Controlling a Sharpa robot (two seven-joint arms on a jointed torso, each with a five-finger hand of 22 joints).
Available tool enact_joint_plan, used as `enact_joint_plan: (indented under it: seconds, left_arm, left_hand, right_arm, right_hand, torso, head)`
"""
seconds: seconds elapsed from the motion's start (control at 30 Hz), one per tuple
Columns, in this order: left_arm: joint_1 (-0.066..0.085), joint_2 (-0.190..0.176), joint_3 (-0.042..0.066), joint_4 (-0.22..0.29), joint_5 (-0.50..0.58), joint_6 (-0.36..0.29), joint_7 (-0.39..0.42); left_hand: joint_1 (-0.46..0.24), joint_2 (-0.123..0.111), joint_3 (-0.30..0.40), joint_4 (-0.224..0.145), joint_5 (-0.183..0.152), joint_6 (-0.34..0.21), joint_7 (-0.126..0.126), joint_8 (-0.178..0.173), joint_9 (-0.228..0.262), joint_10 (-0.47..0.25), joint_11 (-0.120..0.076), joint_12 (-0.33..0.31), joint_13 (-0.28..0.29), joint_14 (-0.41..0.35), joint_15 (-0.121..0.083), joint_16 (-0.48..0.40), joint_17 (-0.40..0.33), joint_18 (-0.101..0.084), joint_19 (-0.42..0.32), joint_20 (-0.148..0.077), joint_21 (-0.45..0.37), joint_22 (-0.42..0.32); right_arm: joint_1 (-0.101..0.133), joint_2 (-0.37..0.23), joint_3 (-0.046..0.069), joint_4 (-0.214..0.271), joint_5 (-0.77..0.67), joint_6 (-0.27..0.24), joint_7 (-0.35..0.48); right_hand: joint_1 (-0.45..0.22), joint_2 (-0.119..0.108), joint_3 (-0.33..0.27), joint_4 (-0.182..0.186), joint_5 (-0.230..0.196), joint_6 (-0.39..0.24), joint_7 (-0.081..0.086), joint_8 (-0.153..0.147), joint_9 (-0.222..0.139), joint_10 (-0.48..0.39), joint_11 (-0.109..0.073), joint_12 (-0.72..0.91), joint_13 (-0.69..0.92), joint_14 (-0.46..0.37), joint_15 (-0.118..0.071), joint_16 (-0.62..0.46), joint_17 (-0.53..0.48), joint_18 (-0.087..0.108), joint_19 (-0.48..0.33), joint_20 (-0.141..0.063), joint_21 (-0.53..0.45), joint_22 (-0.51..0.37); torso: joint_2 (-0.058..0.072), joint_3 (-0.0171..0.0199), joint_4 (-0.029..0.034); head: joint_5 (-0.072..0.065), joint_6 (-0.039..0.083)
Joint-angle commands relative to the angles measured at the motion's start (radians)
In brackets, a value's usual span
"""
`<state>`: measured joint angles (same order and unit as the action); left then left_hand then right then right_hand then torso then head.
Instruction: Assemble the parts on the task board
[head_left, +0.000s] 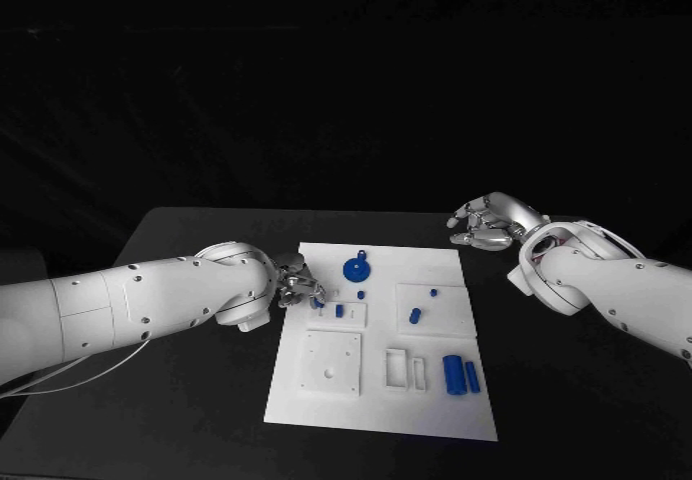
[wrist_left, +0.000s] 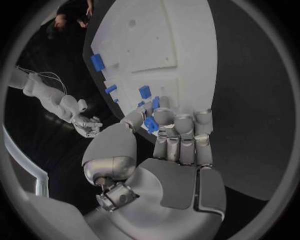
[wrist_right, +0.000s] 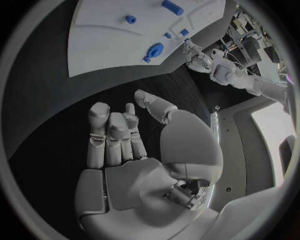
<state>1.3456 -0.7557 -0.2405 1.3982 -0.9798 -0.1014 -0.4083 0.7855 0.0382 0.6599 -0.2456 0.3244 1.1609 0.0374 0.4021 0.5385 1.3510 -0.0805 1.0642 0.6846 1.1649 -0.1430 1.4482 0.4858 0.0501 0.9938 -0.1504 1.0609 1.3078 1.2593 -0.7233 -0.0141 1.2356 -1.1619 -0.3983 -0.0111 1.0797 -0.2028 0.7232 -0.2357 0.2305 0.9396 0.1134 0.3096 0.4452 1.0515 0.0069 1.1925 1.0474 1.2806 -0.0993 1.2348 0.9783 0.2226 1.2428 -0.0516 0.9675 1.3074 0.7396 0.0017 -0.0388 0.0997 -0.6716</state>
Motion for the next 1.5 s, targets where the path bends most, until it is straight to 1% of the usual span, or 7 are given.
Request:
enact_joint_plan:
  seconds: [0.03,0.37,0.73,1.07,1.5]
  left_arm:
    - [-0.002,0.001,0.001,0.011,-0.047,-0.038,0.003]
    - [-0.006,-0.002,0.000,0.031,-0.102,-0.028,-0.004]
    - [-0.020,0.001,0.000,0.032,-0.144,-0.036,-0.009]
    - [-0.032,0.002,0.000,0.025,-0.179,-0.060,-0.008]
    - [-0.040,0.001,0.000,0.028,-0.176,-0.070,-0.006]
  left_hand:
    - [0.004,0.011,0.015,-0.016,0.004,0.069,-0.056,0.071,0.000,0.045,-0.048,0.006,0.001,0.063,-0.061,0.007,0.002,0.009,0.006,-0.123,0.004,0.017]
    - [0.002,0.011,0.015,-0.016,0.005,0.070,-0.056,0.072,0.001,0.045,-0.049,0.007,0.002,0.064,-0.062,0.007,0.002,0.010,0.007,-0.123,0.004,0.016]
    - [0.002,0.011,0.016,-0.017,0.005,0.070,-0.056,0.073,0.001,0.045,-0.049,0.008,0.002,0.064,-0.062,0.007,0.002,0.010,0.008,-0.124,0.005,0.016]
    - [0.000,0.012,0.017,-0.015,0.004,0.070,-0.056,0.073,0.001,0.045,-0.049,0.008,0.003,0.065,-0.063,0.007,0.002,0.011,0.009,-0.124,0.006,0.016]
    - [-0.005,0.013,0.019,-0.010,-0.004,0.069,-0.056,0.075,0.000,0.044,-0.049,0.009,0.004,0.066,-0.064,0.007,0.003,0.011,0.011,-0.124,0.006,0.016]
  right_arm:
    - [0.000,0.000,0.000,0.002,-0.009,0.013,0.004]
    - [0.000,-0.002,0.000,0.003,-0.009,0.014,0.003]
    - [0.000,-0.003,0.000,0.003,-0.009,0.014,0.004]
    - [0.000,-0.003,0.000,0.003,-0.009,0.014,0.004]
    - [0.000,-0.003,0.000,0.002,-0.009,0.015,0.004]
  right_hand:
    - [-0.007,0.003,-0.003,0.000,0.006,0.001,0.008,-0.004,-0.001,-0.002,0.002,0.003,-0.001,0.004,-0.002,-0.006,0.002,0.039,-0.002,-0.005,0.000,0.016]
    - [-0.007,0.003,-0.003,0.000,0.010,0.001,0.008,-0.004,-0.001,-0.002,0.002,0.004,-0.001,0.004,-0.002,-0.006,0.002,0.039,-0.002,-0.005,0.000,0.016]
    - [-0.007,0.003,-0.004,0.000,0.013,0.001,0.008,-0.004,0.000,-0.002,0.002,0.004,-0.001,0.004,-0.002,-0.006,0.002,0.039,-0.002,-0.005,0.000,0.016]
    - [-0.007,0.003,-0.004,0.001,0.015,0.001,0.008,-0.004,0.000,-0.002,0.002,0.004,-0.002,0.005,-0.002,-0.006,0.002,0.039,-0.002,-0.005,0.000,0.016]
    - [-0.008,0.003,-0.004,0.001,0.017,0.001,0.008,-0.004,0.000,-0.002,0.002,0.004,-0.002,0.005,-0.002,-0.006,0.002,0.039,-0.002,-0.005,0.000,0.016]
  torso:
    - [0.000,0.0003,-0.0014]
    - [0.000,0.0019,-0.0015]
    - [0.000,0.0007,-0.0010]
    - [0.000,-0.0001,-0.0002]
    - [0.000,0.0002,-0.0005]
  head:
    - [0.001,-0.001]
    - [0.000,-0.005]
    - [0.001,-0.008]
    - [0.000,-0.009]
    - [0.000,-0.012]
